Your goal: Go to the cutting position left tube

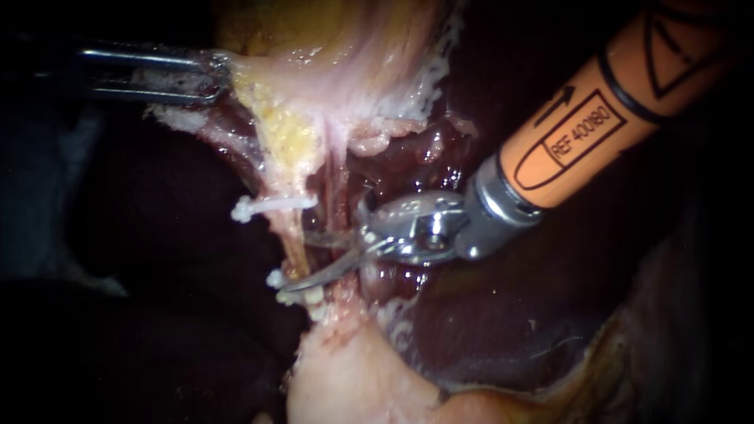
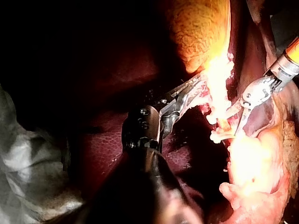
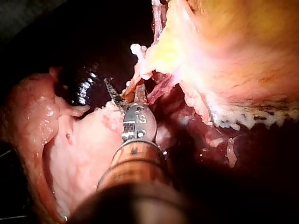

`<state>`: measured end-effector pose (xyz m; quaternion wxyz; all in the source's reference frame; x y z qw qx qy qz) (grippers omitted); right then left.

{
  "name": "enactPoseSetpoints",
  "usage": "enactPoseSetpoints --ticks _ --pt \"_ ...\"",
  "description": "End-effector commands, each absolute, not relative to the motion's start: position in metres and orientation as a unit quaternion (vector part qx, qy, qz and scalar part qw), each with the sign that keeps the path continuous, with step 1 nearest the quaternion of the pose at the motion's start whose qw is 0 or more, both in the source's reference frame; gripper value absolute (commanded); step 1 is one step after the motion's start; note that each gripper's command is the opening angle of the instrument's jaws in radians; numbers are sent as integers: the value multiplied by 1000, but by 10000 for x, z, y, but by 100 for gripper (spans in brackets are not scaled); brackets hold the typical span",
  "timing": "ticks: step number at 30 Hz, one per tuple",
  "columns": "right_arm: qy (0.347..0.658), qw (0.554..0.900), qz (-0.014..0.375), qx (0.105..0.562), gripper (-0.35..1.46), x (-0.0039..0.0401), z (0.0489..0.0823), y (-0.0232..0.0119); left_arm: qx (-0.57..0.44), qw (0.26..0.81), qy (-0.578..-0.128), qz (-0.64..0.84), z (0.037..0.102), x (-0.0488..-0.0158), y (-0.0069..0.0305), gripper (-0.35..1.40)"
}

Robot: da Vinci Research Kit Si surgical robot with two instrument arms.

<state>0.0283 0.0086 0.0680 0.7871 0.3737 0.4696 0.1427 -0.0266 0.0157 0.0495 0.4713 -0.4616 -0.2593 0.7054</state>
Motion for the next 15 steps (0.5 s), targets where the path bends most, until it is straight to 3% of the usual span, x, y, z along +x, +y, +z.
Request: enactPoseSetpoints --ticks 1,8,15 --pt "469 790 151 364 140 290 682 87 -461 472 -259 705 495 -266 157 -35" --pt "490 781 171 348 141 310 678 88 -461 472 -259 705 495 -267 157 -35" --pt "513 757 171 367 143 316 644 84 -461 472 -259 705 495 -267 157 -35"
